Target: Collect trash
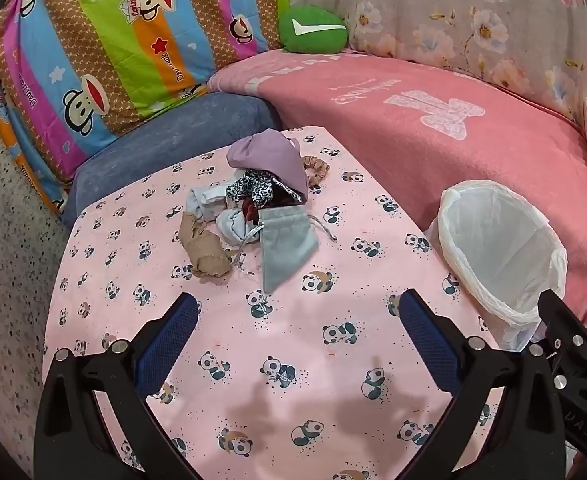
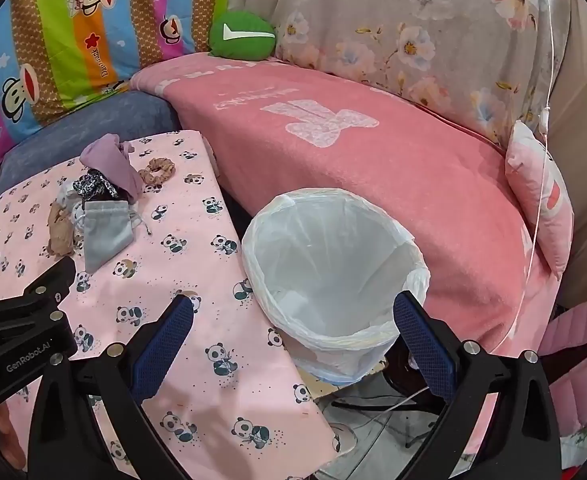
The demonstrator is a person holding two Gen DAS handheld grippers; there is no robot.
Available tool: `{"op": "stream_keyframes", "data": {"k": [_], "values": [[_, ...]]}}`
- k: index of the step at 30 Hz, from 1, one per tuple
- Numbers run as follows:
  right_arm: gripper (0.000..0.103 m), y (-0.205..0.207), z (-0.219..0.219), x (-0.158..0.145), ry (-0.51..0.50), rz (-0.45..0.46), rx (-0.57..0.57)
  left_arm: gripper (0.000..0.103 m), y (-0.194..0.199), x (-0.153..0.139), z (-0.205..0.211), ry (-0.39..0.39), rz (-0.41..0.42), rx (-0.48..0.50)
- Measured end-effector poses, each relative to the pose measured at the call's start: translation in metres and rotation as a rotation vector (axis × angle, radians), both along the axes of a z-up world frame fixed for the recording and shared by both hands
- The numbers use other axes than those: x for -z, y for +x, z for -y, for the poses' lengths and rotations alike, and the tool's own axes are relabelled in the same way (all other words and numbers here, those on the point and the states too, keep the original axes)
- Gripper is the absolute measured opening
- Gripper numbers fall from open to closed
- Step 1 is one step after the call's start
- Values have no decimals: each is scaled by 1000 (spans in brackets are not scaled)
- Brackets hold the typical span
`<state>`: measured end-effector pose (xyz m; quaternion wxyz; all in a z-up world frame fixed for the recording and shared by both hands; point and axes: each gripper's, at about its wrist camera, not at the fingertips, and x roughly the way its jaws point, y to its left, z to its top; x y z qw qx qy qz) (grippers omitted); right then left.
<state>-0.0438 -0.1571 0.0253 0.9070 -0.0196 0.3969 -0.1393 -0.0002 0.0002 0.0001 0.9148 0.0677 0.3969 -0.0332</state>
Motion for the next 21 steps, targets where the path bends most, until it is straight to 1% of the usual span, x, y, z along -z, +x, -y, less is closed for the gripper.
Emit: {"op": "stream_keyframes", "data": {"k": [7,10,17,21], "values": [[98,-1,0,-2,-4,4,-1,96,2,2,1,11,-1,-5],[98,-1,0,-2,-6,5,0,96,-2,-2,-2,-1,7,-1],[98,-2,2,-3,-7,5,0,96,-3,-3,-2,2,6,5],[98,-2,2,-3,-8,6,0,96,-6,-8,0,1,10,-2]]}}
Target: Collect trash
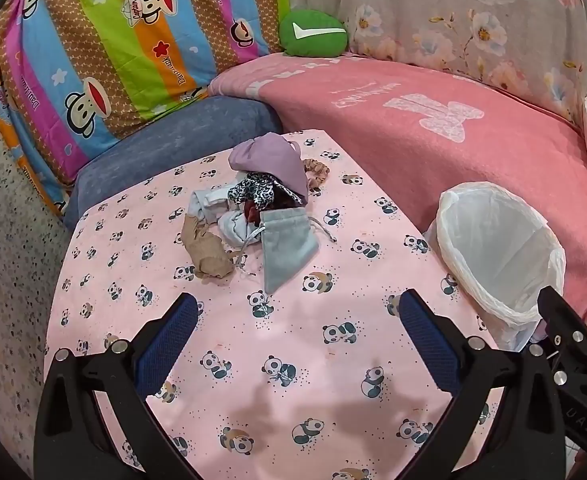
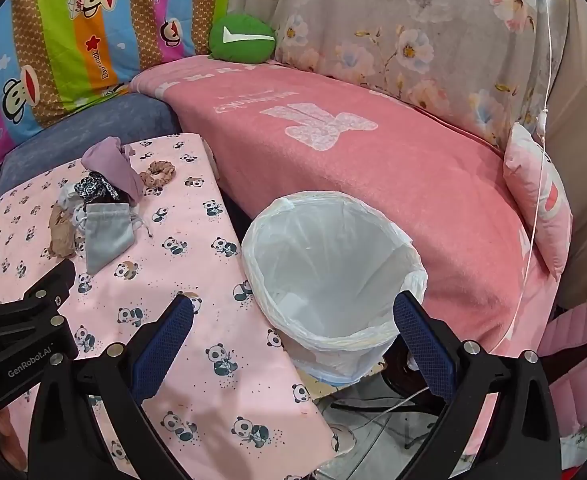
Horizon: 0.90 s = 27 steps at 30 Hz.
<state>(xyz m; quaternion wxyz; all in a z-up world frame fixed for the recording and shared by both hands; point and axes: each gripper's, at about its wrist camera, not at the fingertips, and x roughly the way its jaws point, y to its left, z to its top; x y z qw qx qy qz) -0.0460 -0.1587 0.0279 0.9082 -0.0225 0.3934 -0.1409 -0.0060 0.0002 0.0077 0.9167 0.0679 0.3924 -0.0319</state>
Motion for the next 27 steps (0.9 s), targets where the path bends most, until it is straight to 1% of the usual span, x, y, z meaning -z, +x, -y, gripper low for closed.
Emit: {"op": "stream_keyframes", "data": {"k": [5,11,27], "values": [[98,0,-1,1,0,1,-1,96,0,2,1,1,2,-1],[98,-1,-1,-6,0,0,0,96,0,2,0,0,2,-1],[98,-1,-1,-5,-3,3,-1,96,0,1,0,-2,3,0]]}}
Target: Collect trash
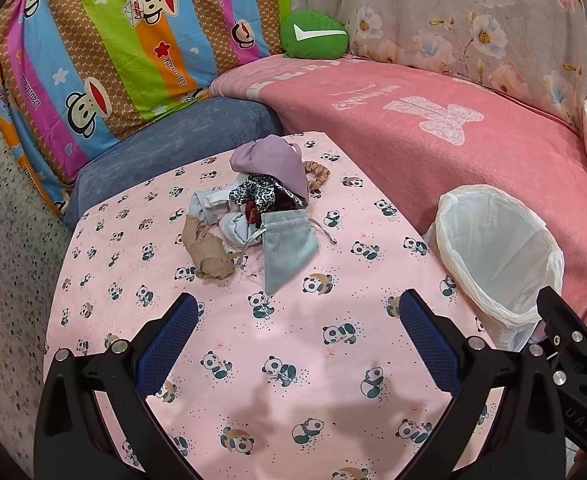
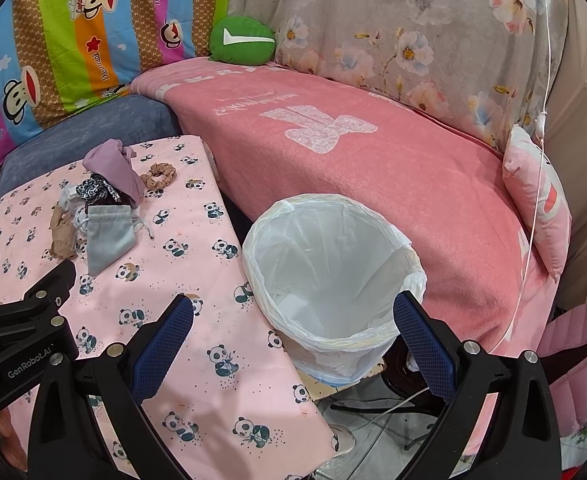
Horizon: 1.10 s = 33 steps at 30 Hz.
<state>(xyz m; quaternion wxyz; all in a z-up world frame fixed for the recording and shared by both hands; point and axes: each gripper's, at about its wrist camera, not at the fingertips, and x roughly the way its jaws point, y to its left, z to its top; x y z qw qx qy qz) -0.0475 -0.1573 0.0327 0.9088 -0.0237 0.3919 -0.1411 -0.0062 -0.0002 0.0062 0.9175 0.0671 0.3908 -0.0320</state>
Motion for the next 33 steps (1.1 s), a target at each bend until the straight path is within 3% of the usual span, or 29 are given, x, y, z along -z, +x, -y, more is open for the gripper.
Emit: {"op": "stream_keyframes", "data": {"k": [33], "values": [[98,0,-1,-3,-3,3,-1,96,1,-6,4,-2,13,4]]}}
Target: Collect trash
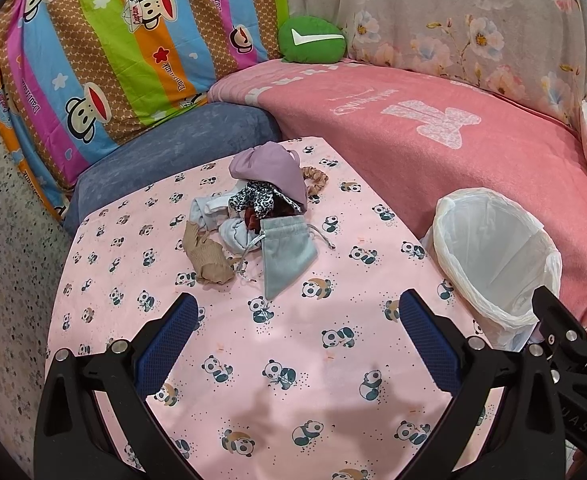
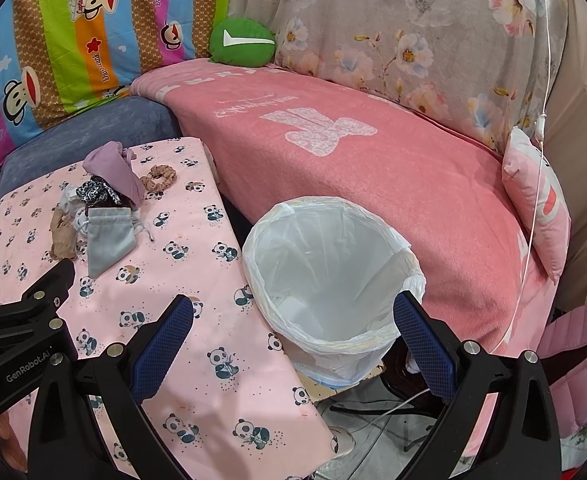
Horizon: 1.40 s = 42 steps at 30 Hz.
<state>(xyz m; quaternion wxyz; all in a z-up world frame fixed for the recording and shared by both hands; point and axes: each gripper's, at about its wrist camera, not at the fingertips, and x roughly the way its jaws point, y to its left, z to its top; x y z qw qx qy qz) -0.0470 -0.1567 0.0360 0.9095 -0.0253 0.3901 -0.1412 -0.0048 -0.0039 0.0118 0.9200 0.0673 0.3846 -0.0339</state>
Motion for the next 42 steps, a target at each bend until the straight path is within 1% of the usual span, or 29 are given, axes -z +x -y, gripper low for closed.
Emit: {"op": "stream_keyframes", "data": {"k": [8,11,12,17,28,31,37,42], "values": [[98,0,0,-2,0,0,0,96,0,0,0,0,0,0],[98,0,0,1,-1,0,0,96,0,0,0,0,0,0],[98,-1,0,-2,-1,0,1,96,0,0,0,0,0,0],[98,0,0,2,-1,1,1,96,0,0,0,0,1,0],[98,2,0,-5,-4,-2,0,96,1,1,0,-6,-3,-2],[98,1,6,-8,-5,-5,0,96,1,2,-1,-11,-4,-4],[98,8,-1,4,-13,-10,-1,96,7,6,-11,-25,-11,1],[98,14,-6,4,-15,-8,3,96,19,12,-24,-37,-27,-2]]}}
